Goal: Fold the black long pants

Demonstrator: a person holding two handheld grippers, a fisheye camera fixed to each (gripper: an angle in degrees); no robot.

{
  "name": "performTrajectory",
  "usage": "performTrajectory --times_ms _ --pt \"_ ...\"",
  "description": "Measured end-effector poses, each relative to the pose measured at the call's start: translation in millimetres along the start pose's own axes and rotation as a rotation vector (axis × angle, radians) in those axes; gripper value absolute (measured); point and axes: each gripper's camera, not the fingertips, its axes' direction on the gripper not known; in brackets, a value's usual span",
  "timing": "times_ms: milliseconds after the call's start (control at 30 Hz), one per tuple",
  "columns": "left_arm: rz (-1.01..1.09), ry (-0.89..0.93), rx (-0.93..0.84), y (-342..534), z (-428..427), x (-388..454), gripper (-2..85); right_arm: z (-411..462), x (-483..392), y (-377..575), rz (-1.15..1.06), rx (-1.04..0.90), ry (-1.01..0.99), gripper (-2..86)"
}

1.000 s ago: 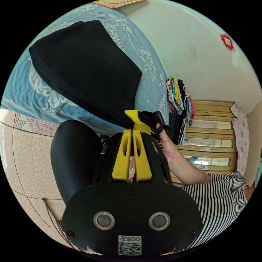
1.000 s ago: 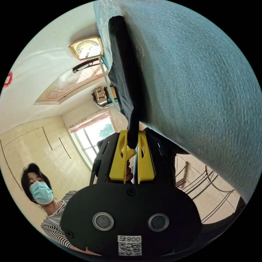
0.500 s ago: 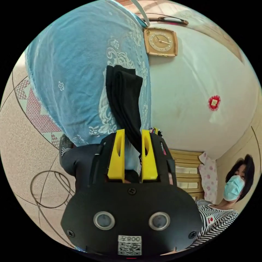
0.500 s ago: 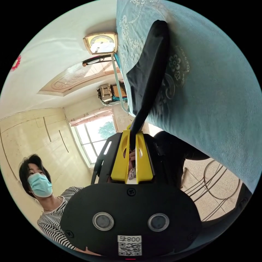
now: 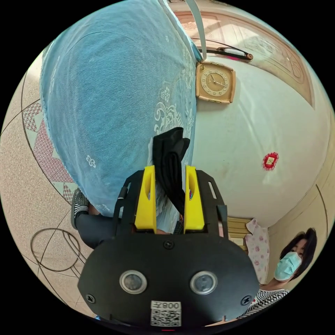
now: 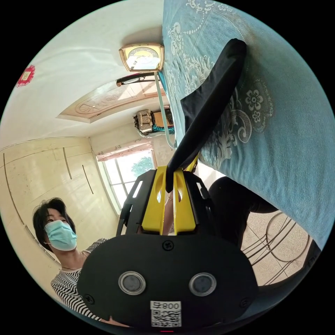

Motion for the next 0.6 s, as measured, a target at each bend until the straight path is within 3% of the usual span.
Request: performTrajectory --times_ms 600 --pt "0.058 0.019 -0.028 31 -24 43 6.7 6 -46 75 -0.014 0.019 0.027 1.8"
